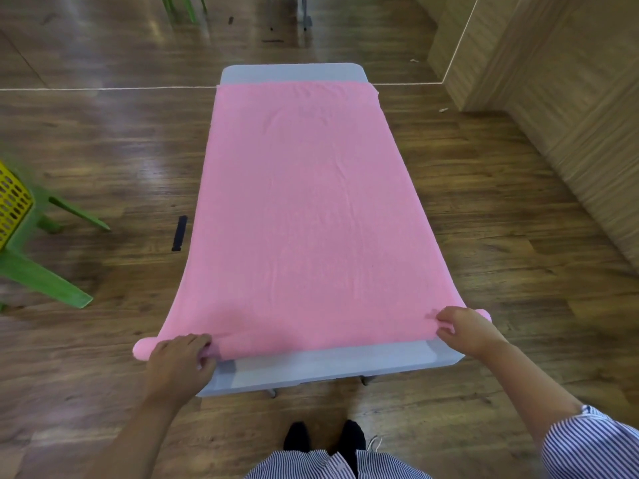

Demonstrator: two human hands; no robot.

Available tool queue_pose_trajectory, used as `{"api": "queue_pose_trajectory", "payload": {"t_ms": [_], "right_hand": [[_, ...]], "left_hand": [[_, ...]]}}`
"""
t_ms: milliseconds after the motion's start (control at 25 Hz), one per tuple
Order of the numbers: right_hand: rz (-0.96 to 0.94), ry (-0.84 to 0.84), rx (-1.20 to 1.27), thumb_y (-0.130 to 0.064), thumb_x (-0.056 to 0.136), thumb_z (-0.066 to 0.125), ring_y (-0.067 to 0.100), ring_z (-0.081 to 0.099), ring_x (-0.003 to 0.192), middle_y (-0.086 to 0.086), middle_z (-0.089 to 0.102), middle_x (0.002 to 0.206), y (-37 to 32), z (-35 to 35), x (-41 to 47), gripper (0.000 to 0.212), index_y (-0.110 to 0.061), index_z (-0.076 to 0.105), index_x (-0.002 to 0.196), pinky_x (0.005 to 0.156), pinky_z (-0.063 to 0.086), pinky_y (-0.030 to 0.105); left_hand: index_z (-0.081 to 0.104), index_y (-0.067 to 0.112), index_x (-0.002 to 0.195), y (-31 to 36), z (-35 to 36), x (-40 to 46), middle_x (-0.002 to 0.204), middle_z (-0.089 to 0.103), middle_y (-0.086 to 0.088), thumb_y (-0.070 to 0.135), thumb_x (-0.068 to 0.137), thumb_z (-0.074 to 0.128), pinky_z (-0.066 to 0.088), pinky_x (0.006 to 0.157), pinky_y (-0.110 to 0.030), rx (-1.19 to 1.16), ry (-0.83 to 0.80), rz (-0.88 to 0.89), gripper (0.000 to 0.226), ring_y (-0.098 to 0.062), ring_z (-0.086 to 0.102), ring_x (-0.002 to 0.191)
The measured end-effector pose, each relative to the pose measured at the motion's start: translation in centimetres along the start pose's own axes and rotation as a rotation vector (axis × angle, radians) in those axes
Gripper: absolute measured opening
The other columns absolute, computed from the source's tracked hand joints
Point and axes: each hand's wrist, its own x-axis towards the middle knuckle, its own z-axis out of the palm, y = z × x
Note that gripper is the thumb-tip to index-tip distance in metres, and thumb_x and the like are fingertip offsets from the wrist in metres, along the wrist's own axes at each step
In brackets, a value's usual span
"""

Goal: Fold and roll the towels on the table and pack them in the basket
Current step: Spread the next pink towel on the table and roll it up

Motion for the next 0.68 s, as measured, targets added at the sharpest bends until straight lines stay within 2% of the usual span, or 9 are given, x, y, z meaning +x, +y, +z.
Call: {"api": "queue_pose_trajectory", "payload": {"t_ms": [80, 200, 280, 360, 440, 480, 520, 600, 680], "right_hand": [[-0.056, 0.068, 0.039, -0.034, 0.075, 0.038, 0.019, 0.058, 0.091, -0.009, 0.049, 0.082, 0.0, 0.0, 0.2, 0.042, -0.017, 0.069, 0.098, 0.062, 0.03, 0.024], [-0.078, 0.239, 0.075, -0.005, 0.071, 0.068, 0.029, 0.061, 0.081, 0.006, 0.059, 0.088, 0.3, 0.5, 0.7, 0.021, -0.005, 0.067, 0.092, 0.061, 0.04, 0.031], [-0.072, 0.278, 0.116, 0.003, 0.072, 0.069, 0.034, 0.064, 0.072, 0.008, 0.063, 0.083, 0.4, 1.0, 0.8, 0.014, -0.003, 0.069, 0.085, 0.062, 0.047, 0.038], [-0.079, 0.258, 0.156, -0.001, 0.08, 0.065, 0.034, 0.064, 0.089, 0.008, 0.066, 0.099, 0.3, 1.2, 0.5, 0.021, -0.004, 0.07, 0.1, 0.077, 0.05, 0.041], [-0.041, 0.148, 0.174, -0.008, 0.081, 0.063, 0.027, 0.052, 0.116, 0.006, 0.057, 0.123, 0.1, 1.2, 0.4, 0.043, -0.005, 0.058, 0.123, 0.097, 0.039, 0.034], [-0.035, 0.097, 0.141, -0.009, 0.08, 0.063, 0.025, 0.047, 0.121, 0.005, 0.053, 0.128, 0.0, 1.1, 0.4, 0.05, -0.006, 0.053, 0.129, 0.101, 0.036, 0.031], [-0.037, 0.077, 0.103, -0.008, 0.079, 0.062, 0.024, 0.047, 0.121, 0.005, 0.052, 0.13, 0.0, 1.1, 0.6, 0.052, -0.007, 0.051, 0.13, 0.101, 0.035, 0.029], [-0.036, 0.099, 0.065, -0.008, 0.081, 0.06, 0.023, 0.053, 0.115, 0.005, 0.058, 0.126, 0.0, 1.0, 0.7, 0.047, -0.009, 0.055, 0.128, 0.097, 0.038, 0.029], [-0.022, 0.125, 0.075, -0.013, 0.083, 0.059, 0.022, 0.058, 0.108, 0.003, 0.063, 0.118, 0.0, 0.8, 0.4, 0.04, -0.012, 0.06, 0.123, 0.09, 0.04, 0.029]], "left_hand": [[0.067, 0.013, 0.077, 0.0, -0.1, 0.2, 0.067, 0.066, 0.002, 0.037, 0.065, 0.042, 0.046, 0.06, -0.038, -0.01, 0.033, -0.017, 0.037, -0.026, 0.064, 0.061], [0.067, 0.006, 0.084, 0.1, -0.4, 1.1, 0.084, 0.067, -0.006, 0.029, 0.067, 0.043, 0.05, 0.065, -0.042, -0.043, 0.128, 0.011, 0.038, -0.029, 0.063, 0.074], [0.067, 0.005, 0.083, 0.1, 0.1, 1.2, 0.084, 0.064, -0.006, 0.024, 0.07, 0.041, 0.05, 0.061, -0.04, -0.055, 0.132, 0.026, 0.035, -0.029, 0.061, 0.073], [0.067, 0.006, 0.089, 0.3, 0.6, 1.2, 0.086, 0.065, -0.005, 0.025, 0.067, 0.047, 0.05, 0.062, -0.041, -0.05, 0.078, 0.001, 0.035, -0.03, 0.061, 0.073], [0.067, 0.006, 0.093, 0.4, 1.0, 1.3, 0.088, 0.066, -0.008, 0.021, 0.058, 0.063, 0.051, 0.063, -0.042, -0.04, 0.006, -0.019, 0.038, -0.032, 0.062, 0.073], [0.067, 0.005, 0.091, 0.6, 0.9, 1.4, 0.086, 0.067, -0.008, 0.015, 0.054, 0.07, 0.05, 0.061, -0.042, -0.035, -0.014, -0.022, 0.038, -0.033, 0.062, 0.071], [0.067, 0.006, 0.087, 0.8, 0.6, 1.6, 0.082, 0.067, -0.007, 0.009, 0.053, 0.074, 0.049, 0.058, -0.04, -0.028, -0.015, -0.028, 0.035, -0.033, 0.063, 0.067], [0.067, 0.008, 0.082, 1.0, 0.0, 1.8, 0.075, 0.068, -0.004, 0.017, 0.061, 0.062, 0.047, 0.056, -0.036, -0.021, 0.001, -0.027, 0.023, -0.03, 0.063, 0.062], [0.069, 0.01, 0.083, 0.7, -0.1, 1.5, 0.073, 0.068, -0.001, 0.03, 0.066, 0.044, 0.047, 0.057, -0.034, -0.007, -0.017, -0.014, 0.036, -0.027, 0.064, 0.061]]}}
